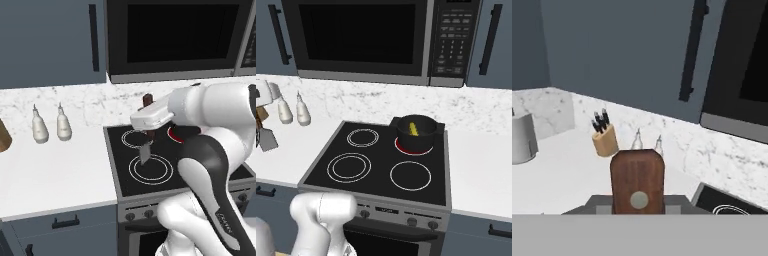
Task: Put the cucumber and lemon in the pot. Retrieve the spatula and lightly stir the vegetables in the pot.
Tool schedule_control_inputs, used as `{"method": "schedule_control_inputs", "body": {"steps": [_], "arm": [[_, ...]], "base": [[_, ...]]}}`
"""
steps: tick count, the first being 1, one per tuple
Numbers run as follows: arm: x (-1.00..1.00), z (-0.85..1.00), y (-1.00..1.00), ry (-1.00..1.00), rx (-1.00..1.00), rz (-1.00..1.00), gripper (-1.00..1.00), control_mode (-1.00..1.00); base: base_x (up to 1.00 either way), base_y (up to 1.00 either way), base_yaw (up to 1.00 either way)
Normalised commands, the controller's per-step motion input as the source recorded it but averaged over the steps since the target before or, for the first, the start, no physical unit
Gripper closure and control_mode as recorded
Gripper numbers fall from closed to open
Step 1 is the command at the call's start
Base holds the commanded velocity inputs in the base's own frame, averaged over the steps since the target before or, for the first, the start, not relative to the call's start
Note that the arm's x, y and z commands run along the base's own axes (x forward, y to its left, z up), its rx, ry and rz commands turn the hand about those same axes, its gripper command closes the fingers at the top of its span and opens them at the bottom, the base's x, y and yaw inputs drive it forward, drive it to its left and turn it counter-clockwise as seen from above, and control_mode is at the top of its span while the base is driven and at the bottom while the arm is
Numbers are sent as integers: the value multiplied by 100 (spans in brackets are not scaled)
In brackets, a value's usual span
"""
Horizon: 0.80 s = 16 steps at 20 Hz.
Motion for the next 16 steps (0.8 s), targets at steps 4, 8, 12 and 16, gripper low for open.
{"method": "schedule_control_inputs", "body": {"steps": [4,8,12,16], "arm": [[-1,-46,-72,10,27,-22,100,-100],[0,-7,-42,0,2,-25,100,-100],[1,0,-38,4,2,-21,100,-100],[0,0,-12,3,1,-4,100,-100]], "base": [[0,0,0],[0,0,0],[0,0,0],[0,0,0]]}}
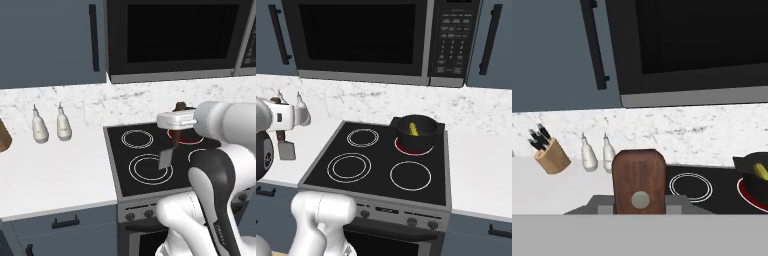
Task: Put the cucumber and lemon in the pot. Retrieve the spatula and lightly stir the vegetables in the pot.
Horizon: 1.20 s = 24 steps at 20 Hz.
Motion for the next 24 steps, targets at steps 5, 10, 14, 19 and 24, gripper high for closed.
{"method": "schedule_control_inputs", "body": {"steps": [5,10,14,19,24], "arm": [[0,0,-3,0,0,0,100,-100],[0,0,0,0,0,0,100,100],[0,0,0,0,0,0,100,100],[0,0,0,0,0,0,100,100],[0,0,0,0,0,0,100,100]], "base": [[0,0,0],[0,-64,-7],[2,-100,-10],[14,-98,-7],[30,-64,-1]]}}
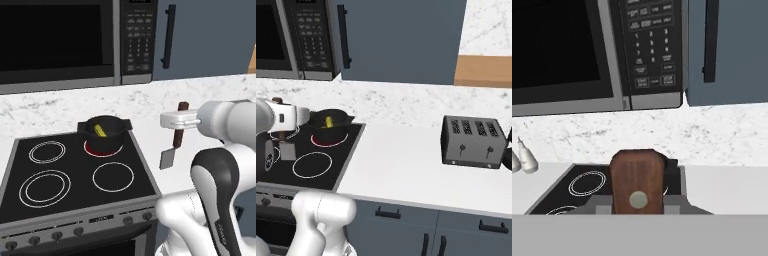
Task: Put the cucumber and lemon in the pot. Retrieve the spatula and lightly stir the vegetables in the pot.
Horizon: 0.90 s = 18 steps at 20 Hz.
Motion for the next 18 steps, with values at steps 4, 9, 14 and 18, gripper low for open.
{"method": "schedule_control_inputs", "body": {"steps": [4,9,14,18], "arm": [[0,0,0,0,0,0,100,100],[10,0,0,0,1,1,100,-100],[-1,-3,-40,-25,8,12,100,-100],[8,-1,-69,-27,25,11,100,-100]], "base": [[90,0,3],[76,0,4],[0,0,0],[0,0,0]]}}
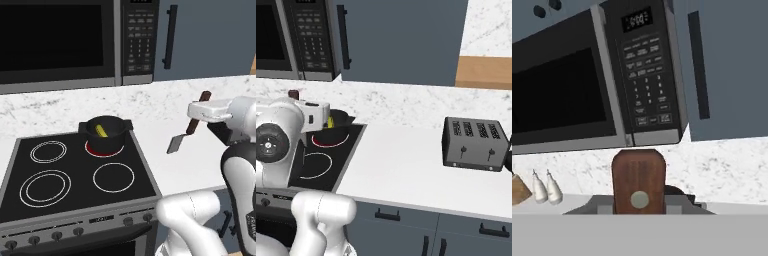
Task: Put the cucumber and lemon in the pot. Retrieve the spatula and lightly stir the vegetables in the pot.
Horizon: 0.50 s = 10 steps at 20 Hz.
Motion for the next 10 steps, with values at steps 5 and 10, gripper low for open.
{"method": "schedule_control_inputs", "body": {"steps": [5,10], "arm": [[39,-2,-47,-12,40,8,100,-100],[51,-28,-8,-3,40,4,100,-100]], "base": [[0,0,0],[0,0,0]]}}
